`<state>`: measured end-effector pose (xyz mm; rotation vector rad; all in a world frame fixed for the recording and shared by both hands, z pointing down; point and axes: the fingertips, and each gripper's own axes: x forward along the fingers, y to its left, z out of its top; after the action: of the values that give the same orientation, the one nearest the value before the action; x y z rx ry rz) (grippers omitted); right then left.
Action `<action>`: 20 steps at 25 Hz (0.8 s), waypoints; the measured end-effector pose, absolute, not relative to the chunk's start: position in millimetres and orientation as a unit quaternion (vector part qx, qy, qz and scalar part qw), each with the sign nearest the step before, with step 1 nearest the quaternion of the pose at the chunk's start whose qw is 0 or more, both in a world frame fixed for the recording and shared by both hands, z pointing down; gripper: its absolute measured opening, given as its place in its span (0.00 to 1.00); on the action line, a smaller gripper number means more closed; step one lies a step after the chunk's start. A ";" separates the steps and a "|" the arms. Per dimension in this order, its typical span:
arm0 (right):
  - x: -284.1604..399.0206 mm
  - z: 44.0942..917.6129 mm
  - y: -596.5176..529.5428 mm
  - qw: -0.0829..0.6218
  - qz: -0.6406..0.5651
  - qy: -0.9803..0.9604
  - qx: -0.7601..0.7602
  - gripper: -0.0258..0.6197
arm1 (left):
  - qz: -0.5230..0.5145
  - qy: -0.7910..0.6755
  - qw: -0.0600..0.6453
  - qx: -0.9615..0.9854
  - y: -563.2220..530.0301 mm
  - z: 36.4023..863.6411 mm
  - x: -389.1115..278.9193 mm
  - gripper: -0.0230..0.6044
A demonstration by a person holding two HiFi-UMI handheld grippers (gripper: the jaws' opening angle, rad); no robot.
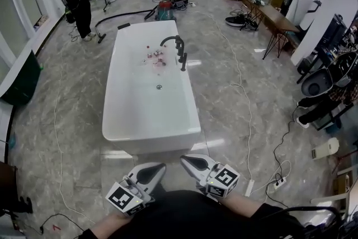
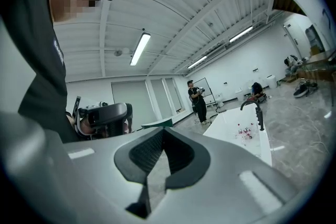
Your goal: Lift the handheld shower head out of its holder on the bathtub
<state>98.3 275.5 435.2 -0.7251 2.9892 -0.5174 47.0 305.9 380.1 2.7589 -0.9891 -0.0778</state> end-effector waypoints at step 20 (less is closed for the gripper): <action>0.5 428.1 21.9 0.006 -0.145 0.924 -0.353 0.04 | -0.080 -0.254 0.085 0.960 48.2 356.2 -77.9 0.04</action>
<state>0.5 21.9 428.1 -1.1033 2.8921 -0.4544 -77.9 48.2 356.2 2.8626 -0.7579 -0.2393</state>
